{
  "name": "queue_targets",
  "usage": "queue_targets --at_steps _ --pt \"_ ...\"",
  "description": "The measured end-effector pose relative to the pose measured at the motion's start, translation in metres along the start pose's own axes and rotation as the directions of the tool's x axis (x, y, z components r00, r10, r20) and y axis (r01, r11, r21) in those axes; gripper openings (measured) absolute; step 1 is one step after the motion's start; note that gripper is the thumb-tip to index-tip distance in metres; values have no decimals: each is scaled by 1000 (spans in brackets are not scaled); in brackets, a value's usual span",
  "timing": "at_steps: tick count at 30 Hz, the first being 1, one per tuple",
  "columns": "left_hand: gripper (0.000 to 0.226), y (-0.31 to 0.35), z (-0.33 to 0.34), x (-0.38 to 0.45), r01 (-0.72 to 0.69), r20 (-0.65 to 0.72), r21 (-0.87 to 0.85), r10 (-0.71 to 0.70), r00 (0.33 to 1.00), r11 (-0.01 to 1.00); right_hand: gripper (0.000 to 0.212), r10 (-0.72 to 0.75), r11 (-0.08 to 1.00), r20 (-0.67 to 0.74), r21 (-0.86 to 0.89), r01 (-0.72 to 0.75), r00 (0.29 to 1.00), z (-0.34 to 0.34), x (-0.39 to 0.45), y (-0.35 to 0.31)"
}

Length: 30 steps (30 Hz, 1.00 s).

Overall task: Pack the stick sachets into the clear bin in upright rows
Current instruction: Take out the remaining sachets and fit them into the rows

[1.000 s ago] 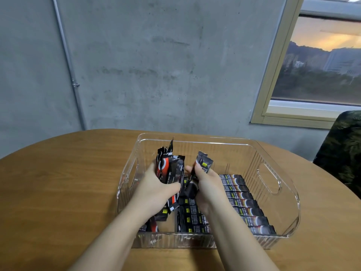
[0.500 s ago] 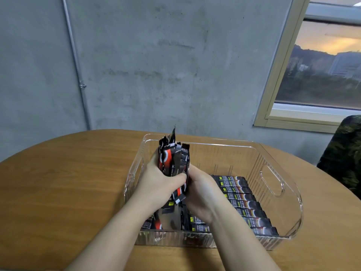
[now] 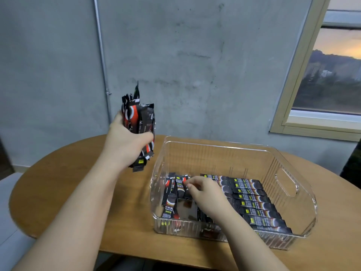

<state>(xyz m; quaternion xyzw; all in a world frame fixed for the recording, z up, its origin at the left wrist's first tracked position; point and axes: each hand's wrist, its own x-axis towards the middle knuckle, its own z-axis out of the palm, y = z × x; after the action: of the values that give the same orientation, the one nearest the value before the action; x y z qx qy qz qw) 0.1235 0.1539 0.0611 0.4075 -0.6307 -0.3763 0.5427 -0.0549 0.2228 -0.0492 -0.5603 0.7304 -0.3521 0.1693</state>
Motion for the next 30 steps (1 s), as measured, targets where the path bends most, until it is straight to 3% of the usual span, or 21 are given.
queue_targets --at_steps 3,8,15,17,25,30 --pt "35 -22 -9 -2 88 -42 89 -85 996 992 24 -78 985 9 -154 78 997 6 -2 6" --pt "44 -57 5 -19 124 5 185 -127 992 975 23 -117 962 -16 -249 110 993 6 -2 16" --pt "38 -68 15 -23 140 84 142 -152 985 980 21 -15 939 -126 -343 -29 992 0 7 25" --pt "39 -72 15 -23 153 104 155 -170 980 976 18 33 920 -92 -387 -67 995 3 19 19" --pt "36 -97 -1 -20 266 119 159 -286 951 951 41 194 830 75 -544 -123 978 40 67 -5" --pt "33 -105 -12 -19 312 119 149 -330 936 938 53 272 837 151 -525 -156 950 48 74 -16"
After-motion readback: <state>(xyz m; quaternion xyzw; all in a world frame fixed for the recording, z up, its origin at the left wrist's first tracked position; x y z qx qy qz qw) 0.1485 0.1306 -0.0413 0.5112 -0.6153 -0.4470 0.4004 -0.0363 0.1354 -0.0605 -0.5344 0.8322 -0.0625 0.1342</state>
